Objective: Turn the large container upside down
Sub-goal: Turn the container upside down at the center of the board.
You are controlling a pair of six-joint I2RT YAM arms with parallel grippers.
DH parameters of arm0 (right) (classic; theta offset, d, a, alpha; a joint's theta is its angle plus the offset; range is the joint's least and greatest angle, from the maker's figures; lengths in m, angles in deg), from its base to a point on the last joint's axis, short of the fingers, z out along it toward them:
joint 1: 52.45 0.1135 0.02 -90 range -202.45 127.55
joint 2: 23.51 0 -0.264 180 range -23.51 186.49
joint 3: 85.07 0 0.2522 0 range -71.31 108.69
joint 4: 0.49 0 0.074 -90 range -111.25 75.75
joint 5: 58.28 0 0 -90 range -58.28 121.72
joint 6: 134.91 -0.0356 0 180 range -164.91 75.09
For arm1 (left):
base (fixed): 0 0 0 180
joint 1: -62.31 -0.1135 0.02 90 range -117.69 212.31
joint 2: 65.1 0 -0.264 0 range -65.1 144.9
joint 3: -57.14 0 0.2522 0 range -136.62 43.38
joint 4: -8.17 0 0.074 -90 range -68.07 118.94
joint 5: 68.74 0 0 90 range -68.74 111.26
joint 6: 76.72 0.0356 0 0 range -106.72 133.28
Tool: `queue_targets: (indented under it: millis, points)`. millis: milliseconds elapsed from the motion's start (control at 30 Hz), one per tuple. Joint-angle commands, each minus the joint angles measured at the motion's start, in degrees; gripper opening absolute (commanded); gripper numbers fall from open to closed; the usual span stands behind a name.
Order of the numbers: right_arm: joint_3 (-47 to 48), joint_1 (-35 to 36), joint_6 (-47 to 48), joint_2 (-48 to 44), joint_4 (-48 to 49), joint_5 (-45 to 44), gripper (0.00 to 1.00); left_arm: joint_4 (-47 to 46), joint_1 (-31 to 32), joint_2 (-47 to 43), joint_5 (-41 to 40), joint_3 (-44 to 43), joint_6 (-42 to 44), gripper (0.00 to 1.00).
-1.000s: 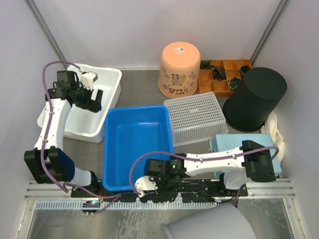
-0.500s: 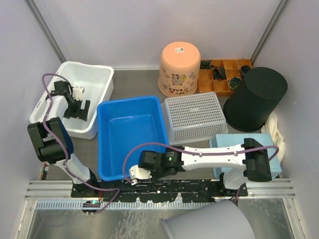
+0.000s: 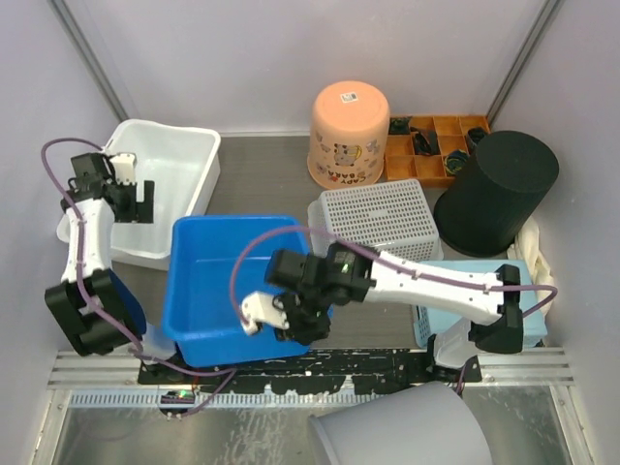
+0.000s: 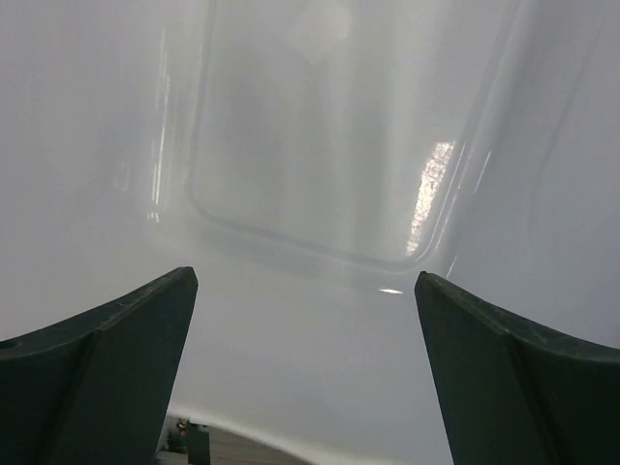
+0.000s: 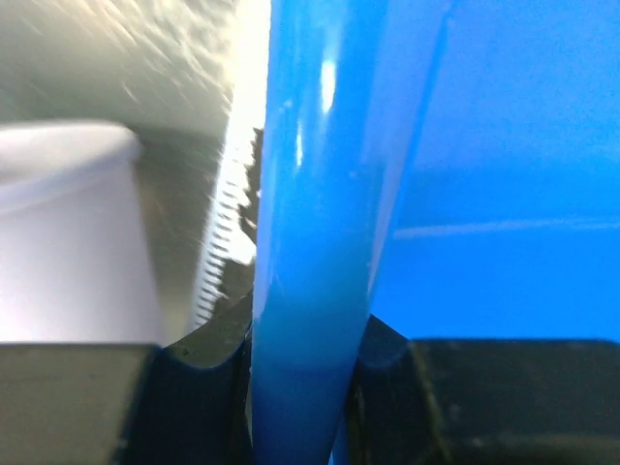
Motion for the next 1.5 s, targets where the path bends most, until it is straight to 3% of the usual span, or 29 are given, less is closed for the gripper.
queue_targets:
  millis: [0, 100, 167, 267, 333, 367, 600, 767, 967, 1167, 1233, 1333, 1467]
  points:
    - [16.7, -12.8, -5.3, -0.6, 6.3, 30.4, 0.01, 1.4, 0.0, -11.0, 2.5, 2.1, -2.0, 0.98]
    - [27.4, -24.5, -13.5, 3.9, 7.3, 48.2, 0.01, 1.8, -0.1, -16.5, 2.2, 4.9, -1.2, 0.98]
    - [28.9, -29.8, -19.0, 5.7, 9.9, 57.0, 0.01, 1.9, -0.3, -18.6, 1.8, 6.3, -1.0, 0.98]
    - [20.2, -33.8, -39.3, 5.9, 27.8, 70.4, 0.01, 2.8, -0.5, -20.5, 2.3, 7.2, -1.2, 0.98]
    - [13.9, -34.6, -52.4, 6.1, 40.2, 73.0, 0.01, 2.8, -0.5, -21.8, 2.8, 7.8, -1.9, 0.98]
    - [11.9, -34.8, -54.3, 6.4, 42.1, 74.5, 0.01, 2.7, -0.6, -22.4, 3.3, 8.1, -2.2, 0.98]
    - [7.9, -34.5, -50.3, 4.4, 34.9, 77.9, 0.01, 2.3, -0.5, -23.1, 3.6, 8.6, -2.7, 0.98]
    - [9.5, -35.4, -58.5, 1.9, 39.0, 77.9, 0.01, 2.1, -0.6, -23.7, 3.7, 9.2, -3.1, 0.98]
    - [8.6, -35.5, -56.8, -2.3, 37.0, 77.7, 0.01, 3.3, -0.7, -24.4, 2.4, 9.1, -2.2, 0.98]
    - [-3.5, -38.4, -53.0, 0.5, 35.2, 77.8, 0.01, 4.2, -1.0, -23.9, 2.0, 8.0, -2.7, 0.98]
    - [-4.0, -42.6, -44.0, 4.4, 27.4, 78.0, 0.01, 4.3, -1.4, -24.0, 2.1, 8.3, -2.7, 0.98]
    - [1.2, -48.2, -26.9, 12.7, 7.2, 78.1, 0.01, 4.1, -2.0, -24.0, 2.2, 8.9, -2.6, 0.98]
    - [8.9, -46.6, -25.1, 16.3, 3.2, 78.1, 0.01, 4.0, -2.4, -23.4, 2.5, 9.3, -2.6, 0.98]
